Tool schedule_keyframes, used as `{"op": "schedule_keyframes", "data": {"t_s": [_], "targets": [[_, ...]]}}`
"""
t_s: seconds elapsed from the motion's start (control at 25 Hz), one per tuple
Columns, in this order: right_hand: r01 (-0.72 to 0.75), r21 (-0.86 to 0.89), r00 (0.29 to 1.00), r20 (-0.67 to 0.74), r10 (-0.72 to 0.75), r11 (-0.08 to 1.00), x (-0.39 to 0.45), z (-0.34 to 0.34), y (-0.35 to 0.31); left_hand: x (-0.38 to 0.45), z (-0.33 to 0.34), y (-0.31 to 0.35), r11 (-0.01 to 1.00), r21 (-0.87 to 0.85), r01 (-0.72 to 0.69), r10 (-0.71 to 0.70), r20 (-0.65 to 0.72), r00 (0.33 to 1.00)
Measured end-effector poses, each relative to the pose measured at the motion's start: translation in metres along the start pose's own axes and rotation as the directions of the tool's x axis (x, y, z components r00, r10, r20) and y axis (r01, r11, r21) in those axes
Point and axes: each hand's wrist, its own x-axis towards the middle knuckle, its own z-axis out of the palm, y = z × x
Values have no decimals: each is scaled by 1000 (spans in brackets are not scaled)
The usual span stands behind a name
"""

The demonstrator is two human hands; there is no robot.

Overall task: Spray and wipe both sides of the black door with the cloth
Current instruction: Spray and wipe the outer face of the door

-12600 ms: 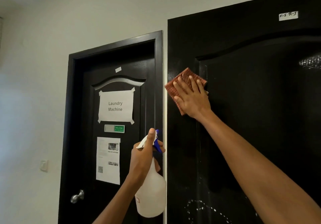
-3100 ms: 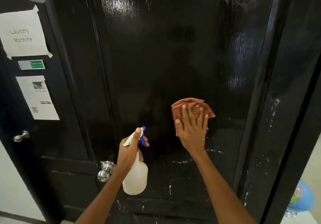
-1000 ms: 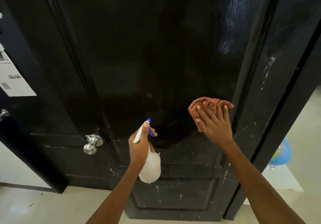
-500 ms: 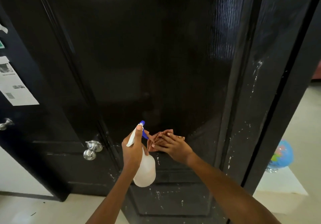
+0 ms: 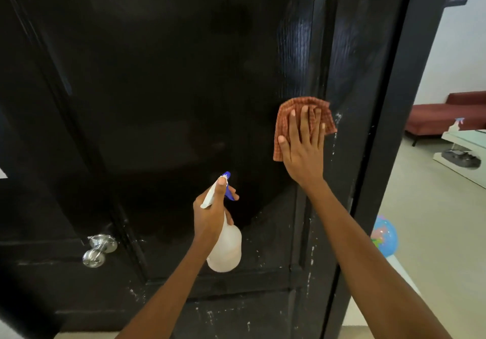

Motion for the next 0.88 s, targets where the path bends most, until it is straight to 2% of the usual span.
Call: {"op": "schedule_keyframes", "data": {"t_s": [0.08, 0.16, 0.24, 0.32, 0.36, 0.44, 0.52, 0.56, 0.64, 0.68, 0.76, 0.84, 0.88], "targets": [[-35, 51, 999, -39, 37, 998, 29, -8, -14, 8, 12, 11, 999, -2, -34, 34, 18, 999], [-63, 84, 997, -49, 67, 994, 13, 3, -17, 9, 16, 12, 999, 6, -39, 39, 18, 999], [-117, 101, 991, 76, 110, 988, -47, 34, -17, 6, 13, 3, 999, 19, -27, 27, 6, 1000], [-239, 128, 929, 318, 188, 963, -132, 66, -21, 1, 4, -9, 999, 35, -5, 6, -10, 1000], [-298, 131, 891, 394, 226, 946, -174, 80, -24, -2, -2, -16, 999, 51, 5, -5, -15, 1000], [-371, 145, 845, 462, 269, 917, -240, 106, -34, -10, -15, -28, 996, 83, 41, -37, -44, 998], [-455, 157, 782, 540, 310, 876, -266, 115, -48, -19, -30, -38, 992, 96, 78, -72, -70, 995], [-463, 142, 781, 532, 327, 875, -265, 116, -56, -23, -36, -42, 989, 108, 98, -90, -75, 993], [-372, 137, 810, 531, 249, 918, -248, 119, -74, -30, -49, -52, 982, 130, 137, -126, -88, 988], [-266, 160, 816, 563, 134, 950, -242, 123, -85, -32, -54, -55, 980, 133, 146, -135, -93, 986], [64, 243, 825, 533, -189, 968, -235, 131, -105, -33, -61, -59, 974, 139, 177, -163, -106, 981], [265, 295, 761, 520, -387, 918, -229, 133, -115, -32, -65, -59, 968, 123, 218, -205, -111, 972], [311, 276, 739, 531, -414, 909, -227, 131, -114, -31, -66, -60, 966, 115, 231, -218, -112, 969]]}}
